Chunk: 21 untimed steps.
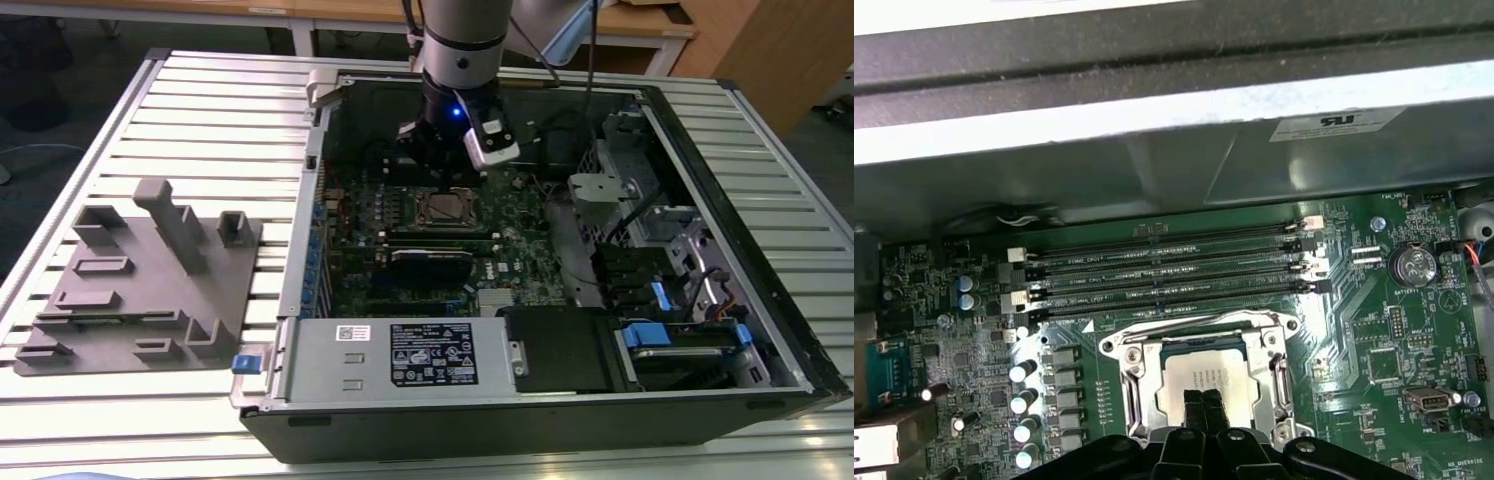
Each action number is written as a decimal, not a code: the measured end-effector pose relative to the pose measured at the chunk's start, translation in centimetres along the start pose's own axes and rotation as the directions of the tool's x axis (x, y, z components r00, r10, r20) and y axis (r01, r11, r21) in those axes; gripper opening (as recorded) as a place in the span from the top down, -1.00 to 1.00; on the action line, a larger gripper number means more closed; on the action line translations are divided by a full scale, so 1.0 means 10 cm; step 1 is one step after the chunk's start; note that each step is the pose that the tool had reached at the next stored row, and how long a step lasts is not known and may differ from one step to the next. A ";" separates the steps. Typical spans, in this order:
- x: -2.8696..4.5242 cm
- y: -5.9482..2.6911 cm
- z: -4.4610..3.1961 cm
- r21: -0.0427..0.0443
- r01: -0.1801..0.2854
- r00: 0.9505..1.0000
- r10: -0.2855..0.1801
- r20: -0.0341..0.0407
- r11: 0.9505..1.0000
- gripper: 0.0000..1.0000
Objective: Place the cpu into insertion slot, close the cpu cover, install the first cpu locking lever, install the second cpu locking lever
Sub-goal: 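Install the second cpu locking lever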
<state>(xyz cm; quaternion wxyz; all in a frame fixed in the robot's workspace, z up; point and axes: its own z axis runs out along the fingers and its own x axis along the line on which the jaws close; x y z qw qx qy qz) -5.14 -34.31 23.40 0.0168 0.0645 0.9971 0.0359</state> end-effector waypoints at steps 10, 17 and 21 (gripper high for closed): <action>0.000 -0.006 0.000 0.008 0.000 1.000 0.000 0.001 1.000 0.79; -0.001 -0.010 0.004 0.008 0.012 1.000 -0.012 0.000 1.000 0.79; -0.002 -0.010 0.007 0.008 0.033 0.999 -0.033 -0.001 0.999 0.79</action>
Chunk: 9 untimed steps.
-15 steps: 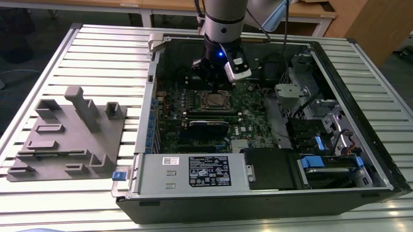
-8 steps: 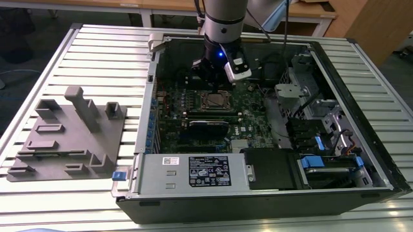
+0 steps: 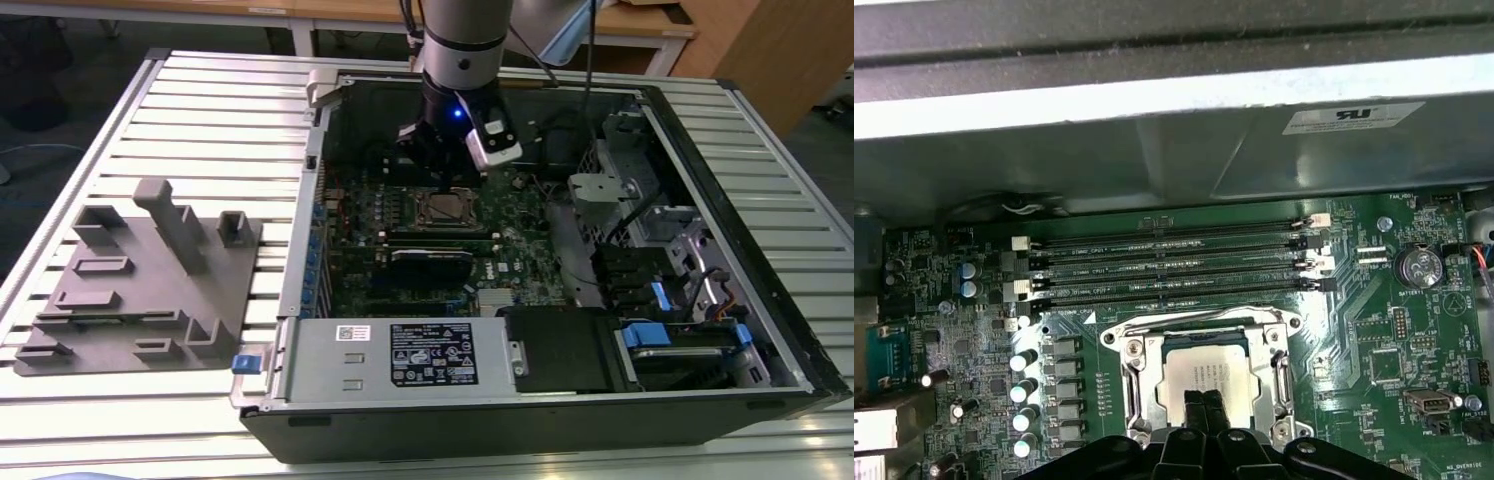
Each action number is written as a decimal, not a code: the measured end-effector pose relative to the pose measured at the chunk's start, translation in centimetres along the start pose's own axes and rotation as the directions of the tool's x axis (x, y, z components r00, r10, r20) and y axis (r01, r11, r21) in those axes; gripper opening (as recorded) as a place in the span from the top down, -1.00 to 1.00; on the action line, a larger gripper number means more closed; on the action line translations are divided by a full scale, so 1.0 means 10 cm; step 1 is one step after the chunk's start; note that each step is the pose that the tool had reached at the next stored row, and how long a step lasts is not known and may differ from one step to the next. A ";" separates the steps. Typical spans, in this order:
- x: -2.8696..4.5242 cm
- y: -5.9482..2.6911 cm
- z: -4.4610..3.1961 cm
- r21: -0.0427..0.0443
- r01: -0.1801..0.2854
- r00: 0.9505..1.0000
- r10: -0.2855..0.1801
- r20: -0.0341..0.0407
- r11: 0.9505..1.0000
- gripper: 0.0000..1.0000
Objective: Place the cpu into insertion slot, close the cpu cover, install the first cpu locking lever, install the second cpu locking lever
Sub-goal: 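Install the second cpu locking lever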
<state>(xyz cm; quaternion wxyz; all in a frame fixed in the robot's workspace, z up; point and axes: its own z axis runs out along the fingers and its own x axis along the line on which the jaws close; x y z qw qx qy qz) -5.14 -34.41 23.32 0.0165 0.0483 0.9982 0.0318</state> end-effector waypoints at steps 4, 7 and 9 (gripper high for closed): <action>-0.001 0.000 0.001 0.000 0.000 1.000 0.000 0.000 1.000 0.79; -0.007 0.001 0.001 0.000 0.001 1.000 -0.001 0.000 1.000 0.79; -0.007 0.001 0.001 0.000 0.000 1.000 0.000 0.000 1.000 0.79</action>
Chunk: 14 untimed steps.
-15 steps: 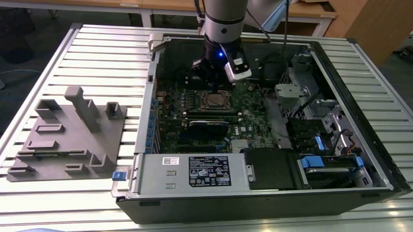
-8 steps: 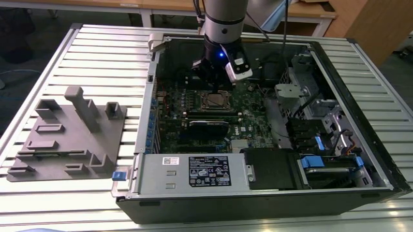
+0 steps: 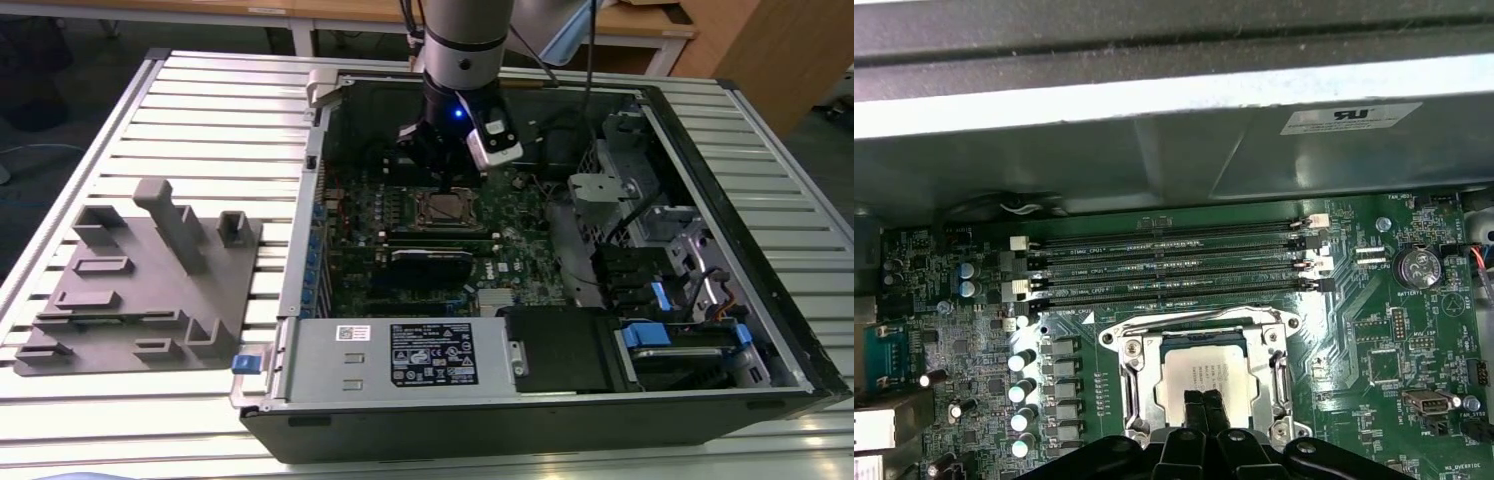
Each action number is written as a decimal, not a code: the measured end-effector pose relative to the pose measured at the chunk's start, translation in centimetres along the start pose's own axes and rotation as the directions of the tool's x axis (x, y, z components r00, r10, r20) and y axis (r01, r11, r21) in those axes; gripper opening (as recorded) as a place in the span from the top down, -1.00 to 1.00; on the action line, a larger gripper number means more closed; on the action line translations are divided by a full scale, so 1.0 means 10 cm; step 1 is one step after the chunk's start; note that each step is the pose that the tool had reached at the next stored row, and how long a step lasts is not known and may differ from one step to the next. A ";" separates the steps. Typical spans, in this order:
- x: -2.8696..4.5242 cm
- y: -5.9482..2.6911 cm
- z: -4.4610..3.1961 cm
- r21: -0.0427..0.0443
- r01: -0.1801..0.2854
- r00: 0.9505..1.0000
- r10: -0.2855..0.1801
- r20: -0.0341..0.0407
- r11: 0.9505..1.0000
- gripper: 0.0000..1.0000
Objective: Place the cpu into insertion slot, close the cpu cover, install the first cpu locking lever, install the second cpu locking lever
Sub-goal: 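Install the second cpu locking lever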
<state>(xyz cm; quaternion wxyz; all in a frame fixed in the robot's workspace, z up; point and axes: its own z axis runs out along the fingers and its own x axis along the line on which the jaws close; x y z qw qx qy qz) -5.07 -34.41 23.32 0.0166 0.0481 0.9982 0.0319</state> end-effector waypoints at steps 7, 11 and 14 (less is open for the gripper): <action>-0.001 0.001 -0.016 0.000 0.000 1.000 0.000 0.000 1.000 0.79; -0.002 0.004 -0.049 0.000 0.000 1.000 0.000 -0.001 1.000 0.79; -0.002 0.002 -0.049 0.000 0.000 1.000 0.000 -0.001 1.000 0.79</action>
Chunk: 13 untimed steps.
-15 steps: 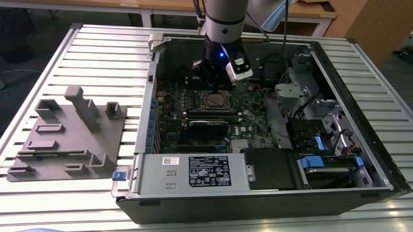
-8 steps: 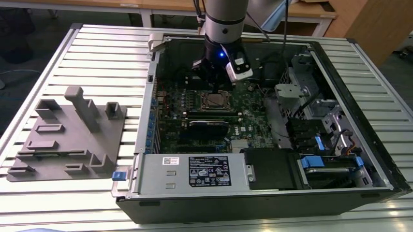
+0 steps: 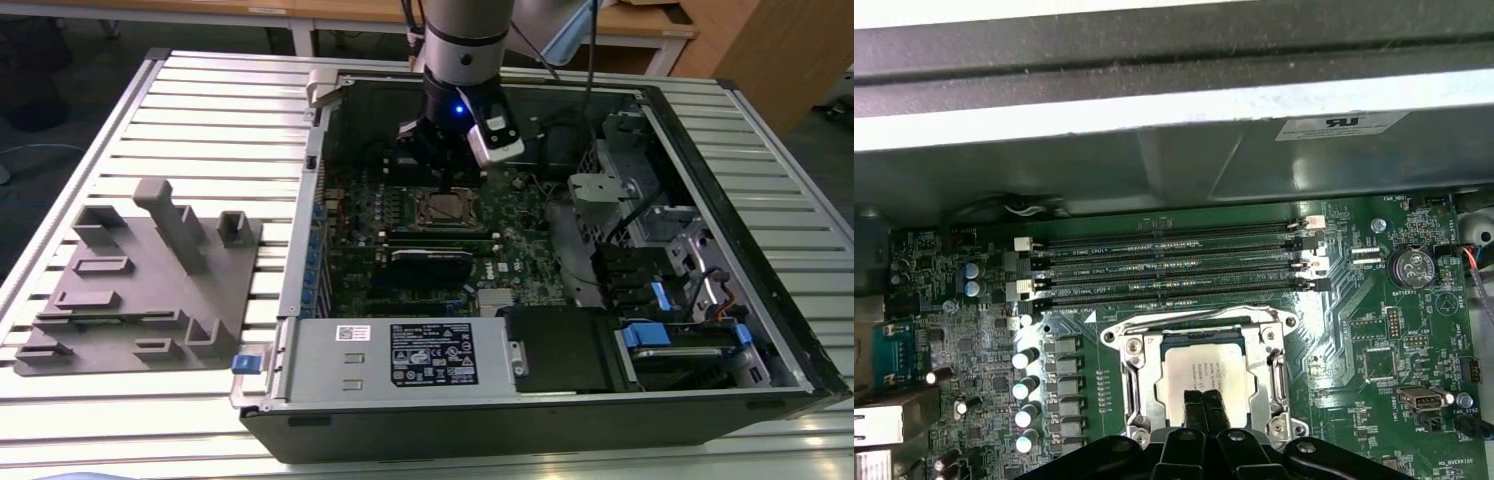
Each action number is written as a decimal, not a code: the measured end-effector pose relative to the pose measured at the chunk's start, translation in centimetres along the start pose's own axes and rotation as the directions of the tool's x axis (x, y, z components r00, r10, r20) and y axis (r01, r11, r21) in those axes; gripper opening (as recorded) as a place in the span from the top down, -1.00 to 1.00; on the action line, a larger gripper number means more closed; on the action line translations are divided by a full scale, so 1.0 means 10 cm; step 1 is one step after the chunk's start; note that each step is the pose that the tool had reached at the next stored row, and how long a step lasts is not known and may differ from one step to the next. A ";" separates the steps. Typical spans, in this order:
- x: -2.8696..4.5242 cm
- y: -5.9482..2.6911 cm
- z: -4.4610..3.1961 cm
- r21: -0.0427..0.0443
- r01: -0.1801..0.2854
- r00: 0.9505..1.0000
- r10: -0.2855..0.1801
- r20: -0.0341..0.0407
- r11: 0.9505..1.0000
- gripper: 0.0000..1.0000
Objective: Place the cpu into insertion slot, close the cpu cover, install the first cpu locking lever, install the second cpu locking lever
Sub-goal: 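Install the second cpu locking lever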
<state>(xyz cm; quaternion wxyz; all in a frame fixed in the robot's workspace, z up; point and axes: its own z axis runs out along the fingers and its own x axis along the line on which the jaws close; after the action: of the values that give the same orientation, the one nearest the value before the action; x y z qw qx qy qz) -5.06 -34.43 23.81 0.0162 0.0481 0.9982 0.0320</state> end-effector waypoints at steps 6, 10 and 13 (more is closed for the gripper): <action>-0.004 -0.041 -0.003 0.000 0.000 1.000 0.000 0.000 1.000 0.79; -0.004 -0.047 -0.003 0.000 0.000 1.000 0.000 0.000 1.000 0.79; -0.005 -0.053 -0.003 0.000 0.000 1.000 0.000 0.000 1.000 0.79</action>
<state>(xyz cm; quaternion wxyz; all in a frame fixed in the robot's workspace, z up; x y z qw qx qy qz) -5.06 -34.96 23.81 0.0162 0.0481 0.9982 0.0319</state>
